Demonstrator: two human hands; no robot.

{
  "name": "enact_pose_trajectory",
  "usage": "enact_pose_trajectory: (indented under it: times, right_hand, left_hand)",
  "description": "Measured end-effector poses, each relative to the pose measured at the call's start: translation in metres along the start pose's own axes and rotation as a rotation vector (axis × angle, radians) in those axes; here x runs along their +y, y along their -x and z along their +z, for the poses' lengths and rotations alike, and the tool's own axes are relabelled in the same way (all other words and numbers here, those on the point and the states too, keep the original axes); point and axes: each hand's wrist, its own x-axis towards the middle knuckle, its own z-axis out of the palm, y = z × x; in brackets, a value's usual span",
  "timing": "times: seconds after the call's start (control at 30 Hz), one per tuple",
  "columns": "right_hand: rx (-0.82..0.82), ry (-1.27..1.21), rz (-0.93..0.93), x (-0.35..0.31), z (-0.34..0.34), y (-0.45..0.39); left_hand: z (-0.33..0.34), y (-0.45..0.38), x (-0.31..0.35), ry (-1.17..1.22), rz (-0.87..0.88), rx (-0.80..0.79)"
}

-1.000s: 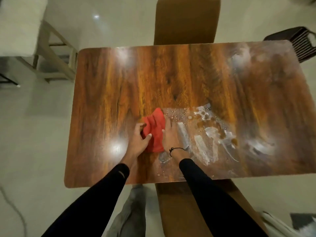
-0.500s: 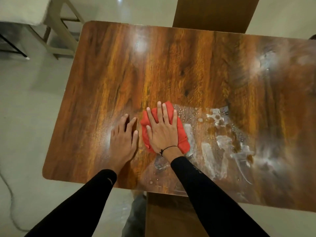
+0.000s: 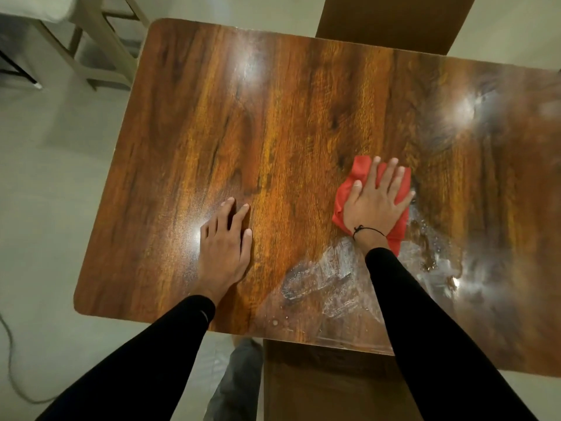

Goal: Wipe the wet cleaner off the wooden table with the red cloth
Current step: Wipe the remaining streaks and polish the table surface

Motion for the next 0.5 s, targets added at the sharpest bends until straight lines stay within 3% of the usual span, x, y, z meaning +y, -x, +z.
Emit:
enact_pose_trajectory:
  times: [0.13,0.2,0.37,0.5]
  right_hand:
    - [0.056,-0.046,0.271,-0.021,-0.001,0.012]
    - [0.063,-0.047,0.262,-0.042,0.001,0.023]
    - [0.005,-0.023,-0.246,-0.090,0.015,0.065]
    - [-0.027,0.001,-0.700,-0.066,0.020,0.091]
  left_hand:
    - [0.000,-0.001,0.000,-0.005,-0.007,-0.003]
    - [0.000,-0.003,0.000,-0.012,-0.005,0.002]
    - [0.000,-0.002,-0.002,-0.016,-0.022,0.019]
    - [-0.002,0.000,-0.002,-0.019,-0.018,0.021]
